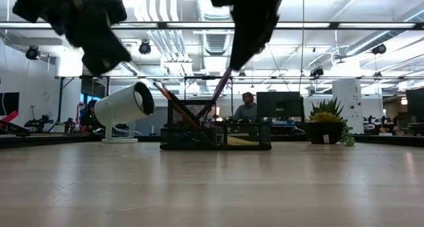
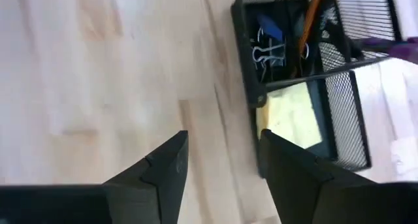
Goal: Pick and place office supplies into organizer
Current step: Return to Home Position
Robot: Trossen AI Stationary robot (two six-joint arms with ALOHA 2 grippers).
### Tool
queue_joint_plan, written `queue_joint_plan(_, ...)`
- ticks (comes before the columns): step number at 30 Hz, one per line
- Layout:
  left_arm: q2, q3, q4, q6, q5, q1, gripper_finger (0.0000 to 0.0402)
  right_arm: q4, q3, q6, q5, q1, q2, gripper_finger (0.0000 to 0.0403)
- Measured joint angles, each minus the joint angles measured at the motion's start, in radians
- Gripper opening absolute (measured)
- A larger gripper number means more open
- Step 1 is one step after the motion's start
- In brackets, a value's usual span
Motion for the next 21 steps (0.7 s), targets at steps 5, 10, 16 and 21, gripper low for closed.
queue_joint_plan(5, -0.083, 0.031, -0.006, -0.051, 0.035, 0.000, 0.0027, -0.001, 0.014, 0.278, -0.042, 0.042, -0.093, 0.0174)
queue_joint_plan(10, -0.179, 0.066, 0.001, -0.064, 0.191, 0.000, 0.0027, 0.046, 0.065, 0.380, -0.061, 0.055, -0.179, 0.0175)
queue_joint_plan(16, -0.293, 0.099, 0.006, -0.080, 0.263, 0.000, 0.0027, 0.230, 0.075, 0.222, -0.280, 0.014, -0.252, 0.0172)
queue_joint_plan(21, -0.382, 0.063, 0.006, -0.041, 0.245, 0.004, 0.0027, 0.304, -0.083, 0.177, -0.449, -0.101, -0.306, 0.0171)
